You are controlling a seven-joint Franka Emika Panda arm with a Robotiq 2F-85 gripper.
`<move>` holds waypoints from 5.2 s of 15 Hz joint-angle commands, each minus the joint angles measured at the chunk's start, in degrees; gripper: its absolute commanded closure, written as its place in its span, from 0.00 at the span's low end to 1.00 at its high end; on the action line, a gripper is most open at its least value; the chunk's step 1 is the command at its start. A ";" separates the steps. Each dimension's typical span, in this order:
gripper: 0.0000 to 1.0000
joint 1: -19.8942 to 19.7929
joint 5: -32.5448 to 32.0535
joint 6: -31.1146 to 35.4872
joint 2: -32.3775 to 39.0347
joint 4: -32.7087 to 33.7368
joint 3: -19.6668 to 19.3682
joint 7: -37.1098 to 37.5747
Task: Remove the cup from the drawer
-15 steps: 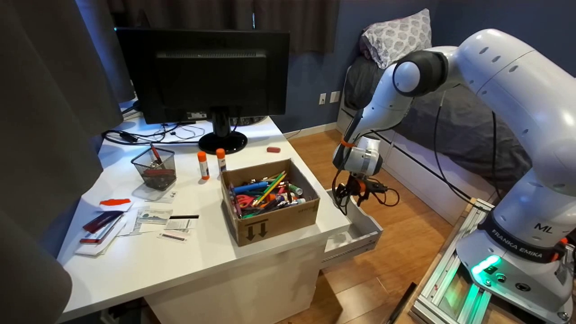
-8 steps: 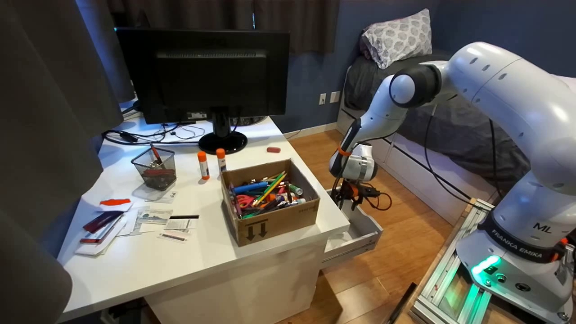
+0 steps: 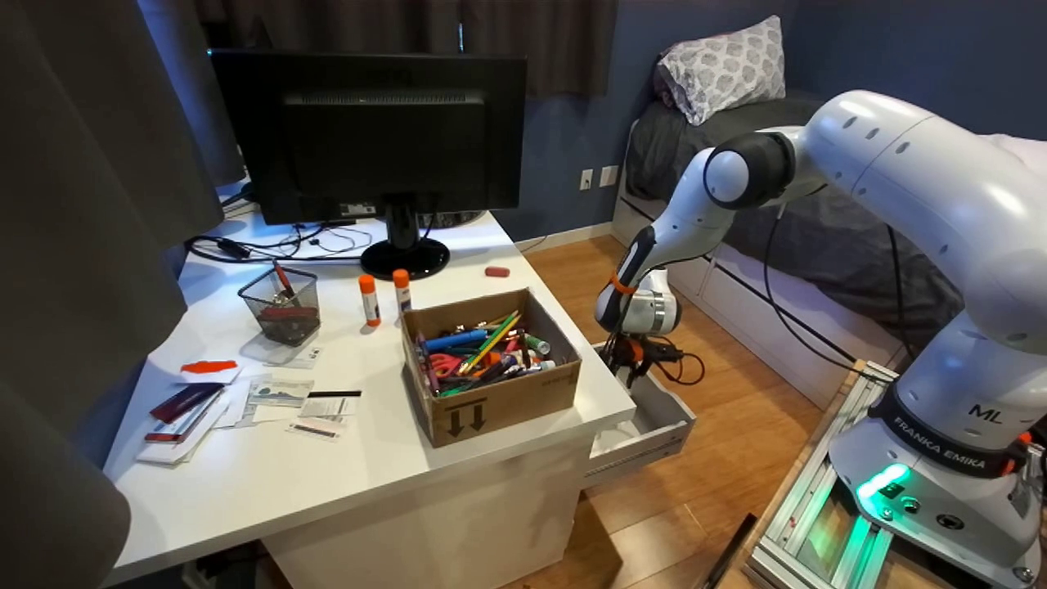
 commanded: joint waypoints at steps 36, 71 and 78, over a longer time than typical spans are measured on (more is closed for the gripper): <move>0.94 -15.78 7.96 -36.49 -67.18 -36.25 3.20 -11.85; 0.98 9.35 -3.74 -35.23 -39.26 6.05 -3.79 34.61; 0.98 9.84 -3.71 -34.20 -36.23 9.29 -3.28 35.30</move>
